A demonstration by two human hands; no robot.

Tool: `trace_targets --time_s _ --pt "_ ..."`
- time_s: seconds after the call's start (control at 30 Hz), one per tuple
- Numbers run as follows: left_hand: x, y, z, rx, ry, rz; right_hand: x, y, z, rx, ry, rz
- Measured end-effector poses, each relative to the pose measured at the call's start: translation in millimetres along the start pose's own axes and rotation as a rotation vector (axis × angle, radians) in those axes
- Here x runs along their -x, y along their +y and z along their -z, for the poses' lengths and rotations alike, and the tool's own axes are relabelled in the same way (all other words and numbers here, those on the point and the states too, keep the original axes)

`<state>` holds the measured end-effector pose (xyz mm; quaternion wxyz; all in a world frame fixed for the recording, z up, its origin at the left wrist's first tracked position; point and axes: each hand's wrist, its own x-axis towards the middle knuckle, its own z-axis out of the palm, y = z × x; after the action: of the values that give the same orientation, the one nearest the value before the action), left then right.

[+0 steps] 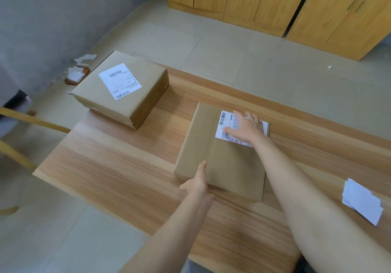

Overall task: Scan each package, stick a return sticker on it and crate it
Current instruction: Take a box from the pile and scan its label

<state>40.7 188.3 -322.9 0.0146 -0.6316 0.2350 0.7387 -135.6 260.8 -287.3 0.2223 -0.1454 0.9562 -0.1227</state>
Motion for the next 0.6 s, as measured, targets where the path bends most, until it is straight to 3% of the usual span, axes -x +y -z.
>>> trace_targets --time_s 0.2,0.3,0.4,0.6 --pt "-2.9 0.9 -8.7 0.066 0.143 -0.015 -7.0 6.5 1.2 -0.004 -0.03 -0.01" --pt "-5.9 8.1 -14.3 0.022 0.167 -0.126 2.4 12.7 5.9 -0.063 0.031 -0.073" --pt "-7.7 31.4 -27.6 -0.068 0.057 -0.299 19.9 25.5 21.2 -0.159 0.137 -0.174" --pt "-2.3 78.3 -65.0 -0.53 -0.153 -0.549 68.6 60.6 20.1 -0.481 0.157 -0.412"
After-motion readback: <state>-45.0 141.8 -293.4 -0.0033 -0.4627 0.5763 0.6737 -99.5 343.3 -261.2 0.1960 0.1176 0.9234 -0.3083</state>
